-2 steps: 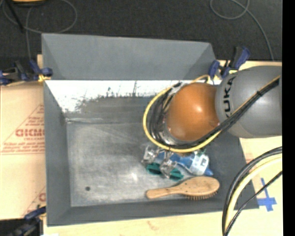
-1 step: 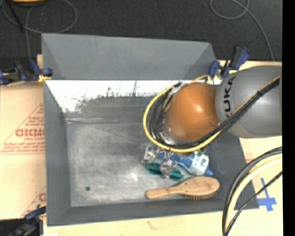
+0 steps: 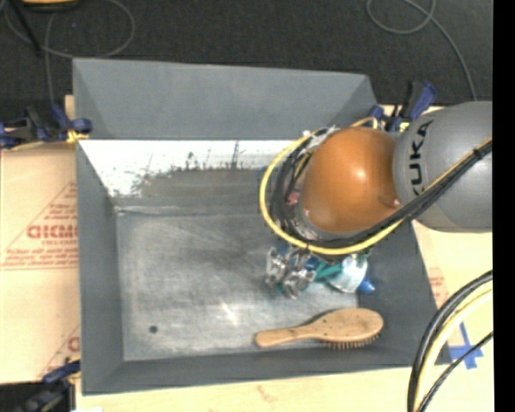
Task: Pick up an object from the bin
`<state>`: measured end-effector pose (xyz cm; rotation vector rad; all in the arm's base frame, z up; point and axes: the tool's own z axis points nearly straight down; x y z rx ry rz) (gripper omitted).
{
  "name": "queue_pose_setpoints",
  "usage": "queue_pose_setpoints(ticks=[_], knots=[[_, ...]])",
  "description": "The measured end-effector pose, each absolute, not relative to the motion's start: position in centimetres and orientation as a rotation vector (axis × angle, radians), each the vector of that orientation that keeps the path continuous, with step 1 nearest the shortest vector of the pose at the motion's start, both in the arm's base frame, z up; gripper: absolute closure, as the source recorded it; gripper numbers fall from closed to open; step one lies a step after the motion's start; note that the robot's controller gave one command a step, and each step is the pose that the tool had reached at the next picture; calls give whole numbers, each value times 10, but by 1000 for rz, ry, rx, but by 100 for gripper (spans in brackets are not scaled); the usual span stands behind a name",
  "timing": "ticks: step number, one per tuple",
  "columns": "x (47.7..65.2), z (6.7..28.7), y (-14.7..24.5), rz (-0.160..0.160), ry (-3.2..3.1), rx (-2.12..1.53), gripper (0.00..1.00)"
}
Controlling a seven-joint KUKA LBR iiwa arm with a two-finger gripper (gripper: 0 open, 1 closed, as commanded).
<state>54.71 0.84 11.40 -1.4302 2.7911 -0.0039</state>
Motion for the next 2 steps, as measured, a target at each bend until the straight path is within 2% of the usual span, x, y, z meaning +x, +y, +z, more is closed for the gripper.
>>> queue_pose_setpoints(ticks=[1,2], knots=[[550,132,1,-2,2817,-1385,100],[552,227,1,1,2761,-1492,100]])
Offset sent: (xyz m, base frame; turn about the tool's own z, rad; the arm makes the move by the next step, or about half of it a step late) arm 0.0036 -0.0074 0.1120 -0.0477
